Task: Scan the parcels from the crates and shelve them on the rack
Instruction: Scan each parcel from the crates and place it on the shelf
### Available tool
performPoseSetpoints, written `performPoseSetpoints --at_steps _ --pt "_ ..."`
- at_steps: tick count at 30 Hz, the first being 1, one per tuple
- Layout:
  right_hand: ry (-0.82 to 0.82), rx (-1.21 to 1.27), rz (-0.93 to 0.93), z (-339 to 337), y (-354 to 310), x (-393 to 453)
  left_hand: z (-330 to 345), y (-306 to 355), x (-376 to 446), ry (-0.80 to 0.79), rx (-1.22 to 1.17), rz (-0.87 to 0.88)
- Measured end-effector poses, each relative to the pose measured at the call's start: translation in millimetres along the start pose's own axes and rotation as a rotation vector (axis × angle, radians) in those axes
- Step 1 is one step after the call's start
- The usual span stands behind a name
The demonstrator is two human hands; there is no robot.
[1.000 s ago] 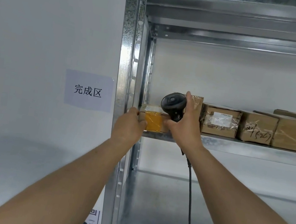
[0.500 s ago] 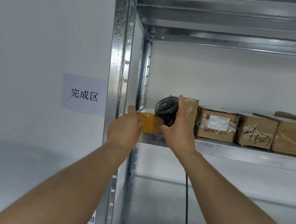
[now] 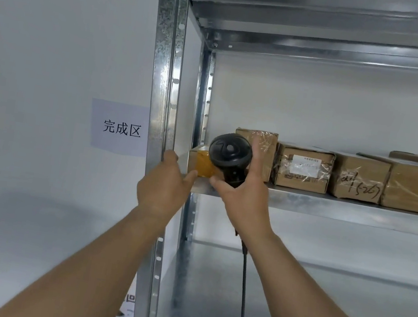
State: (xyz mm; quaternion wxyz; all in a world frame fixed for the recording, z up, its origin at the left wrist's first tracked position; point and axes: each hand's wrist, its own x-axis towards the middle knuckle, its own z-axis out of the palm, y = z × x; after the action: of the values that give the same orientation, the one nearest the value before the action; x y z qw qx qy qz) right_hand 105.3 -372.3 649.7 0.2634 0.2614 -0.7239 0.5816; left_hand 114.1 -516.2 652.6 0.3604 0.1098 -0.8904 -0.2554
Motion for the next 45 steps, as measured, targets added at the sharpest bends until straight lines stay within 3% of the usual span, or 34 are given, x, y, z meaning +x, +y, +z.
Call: performPoseSetpoints --at_steps 11,22,30,45 --pt "-0.296 0.347 0.054 57.3 -6.9 -125.7 -42.4 -84.2 -126.8 0.107 -0.25 -0.298" --pt "-0.692 0.717 0.065 137.4 -24.7 -196.5 -123.2 -146.7 -223.4 0.273 -0.016 -0.479" --pt "-0.797 0.747 -0.037 189.2 -76.2 -239.0 -190.4 -168.0 -277.4 0.375 0.174 -0.584" --pt "-0.953 0.819 -0.04 273.5 -192.7 -325.0 -321.6 -234.9 -351.9 0.47 0.22 -0.639"
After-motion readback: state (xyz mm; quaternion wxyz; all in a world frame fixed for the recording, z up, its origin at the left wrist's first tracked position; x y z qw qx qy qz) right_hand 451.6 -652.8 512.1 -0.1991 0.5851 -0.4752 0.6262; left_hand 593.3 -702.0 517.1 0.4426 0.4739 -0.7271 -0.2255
